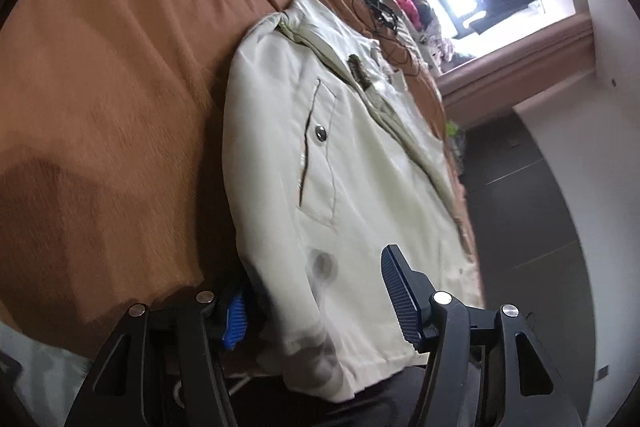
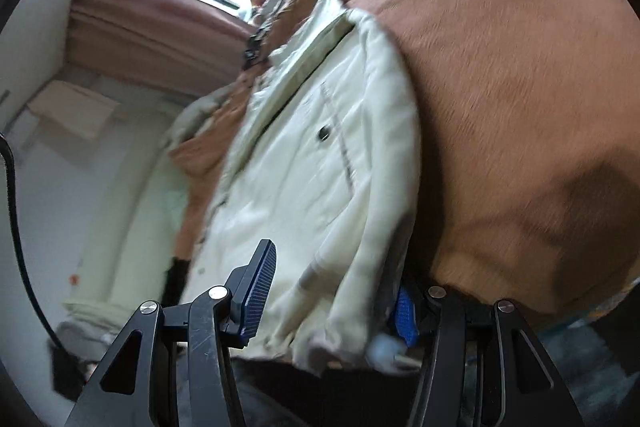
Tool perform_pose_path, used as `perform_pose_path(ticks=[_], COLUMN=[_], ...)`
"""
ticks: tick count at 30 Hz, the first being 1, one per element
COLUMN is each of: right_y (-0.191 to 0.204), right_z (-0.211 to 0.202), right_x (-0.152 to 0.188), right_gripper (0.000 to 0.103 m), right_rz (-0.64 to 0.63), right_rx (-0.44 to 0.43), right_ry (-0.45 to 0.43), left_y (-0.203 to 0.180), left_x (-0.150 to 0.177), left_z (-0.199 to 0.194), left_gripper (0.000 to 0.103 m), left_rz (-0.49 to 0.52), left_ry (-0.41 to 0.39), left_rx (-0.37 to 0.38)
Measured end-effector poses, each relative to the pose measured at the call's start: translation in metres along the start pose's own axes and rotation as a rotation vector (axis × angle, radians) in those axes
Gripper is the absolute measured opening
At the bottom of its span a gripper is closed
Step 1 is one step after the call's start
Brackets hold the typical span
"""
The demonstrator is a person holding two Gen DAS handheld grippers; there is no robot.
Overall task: Fold large clothes
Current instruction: 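Grasp the jacket edge with both grippers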
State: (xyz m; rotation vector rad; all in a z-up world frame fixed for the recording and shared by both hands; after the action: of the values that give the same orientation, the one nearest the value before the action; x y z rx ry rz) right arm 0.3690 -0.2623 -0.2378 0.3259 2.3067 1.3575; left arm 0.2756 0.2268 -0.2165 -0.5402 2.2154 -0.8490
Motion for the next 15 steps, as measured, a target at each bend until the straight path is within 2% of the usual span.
perform_pose_path(ticks=[2,4,5,6,7,8,12,15], right_y=[-0.002,-0.003,-0.004,-0.005,-0.006,-0.006,0.012,0.031], right_z=[0.007,0.012,0.014,0.014,0.014,0.012,-0.011,-0.026], right_x=[0.005,0.003,0.0,-0.002,-0.004,-0.006,-0.004,-0.001], right_gripper=[0.055,0.051,0.044,0.032,0.026,0.023,0.017,0.016], right_rz=[0.024,0.052,0.071,0.09,0.108,0.12,0.084,0.044], right_rx=[-0.034,-0.039,-0.038,-0.03,-0.021,-0.022,-0.039,-0.036], right_ry=[0.018,0.0,-0.01,-0.024,-0.04,-0.056,-0.143,-0.169], left_y=[0.002,0.006,0.008,0.009,0.011,0.013,0.011,0.002], left_x=[0.003,0.005,0.005,0.004,0.004,0.005,0.004,0.002], left_z=[0.001,0.004,0.004,0.004,0.003,0.002,-0.019,-0.04], left_gripper=[0.054,0.046,0.039,0.035,0.022,0.015,0.009,0.007], left_rz=[-0.011,-0.036,-0.054,-0.068,-0.093,-0.109,-0.12,-0.117], left_ry=[-0.002,-0.006,-0.016,-0.02,-0.023,-0.026,-0.079,-0.129], left_rx=[-0.004,-0.02,-0.027,-0.032,-0.036,-0.039,-0.037,-0.011])
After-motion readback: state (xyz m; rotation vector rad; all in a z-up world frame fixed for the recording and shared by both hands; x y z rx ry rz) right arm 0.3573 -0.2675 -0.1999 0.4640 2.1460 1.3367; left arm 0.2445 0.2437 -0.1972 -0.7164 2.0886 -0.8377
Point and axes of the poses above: each gripper's, at about its wrist camera, not at the fingertips, and z roughly the way its jaws point, y to its left, x to its underside, the point moved 5 cm from there along z, roughly the way its jaws point, and after that the axes turned 8 degrees about z, right-handed, at the moved point
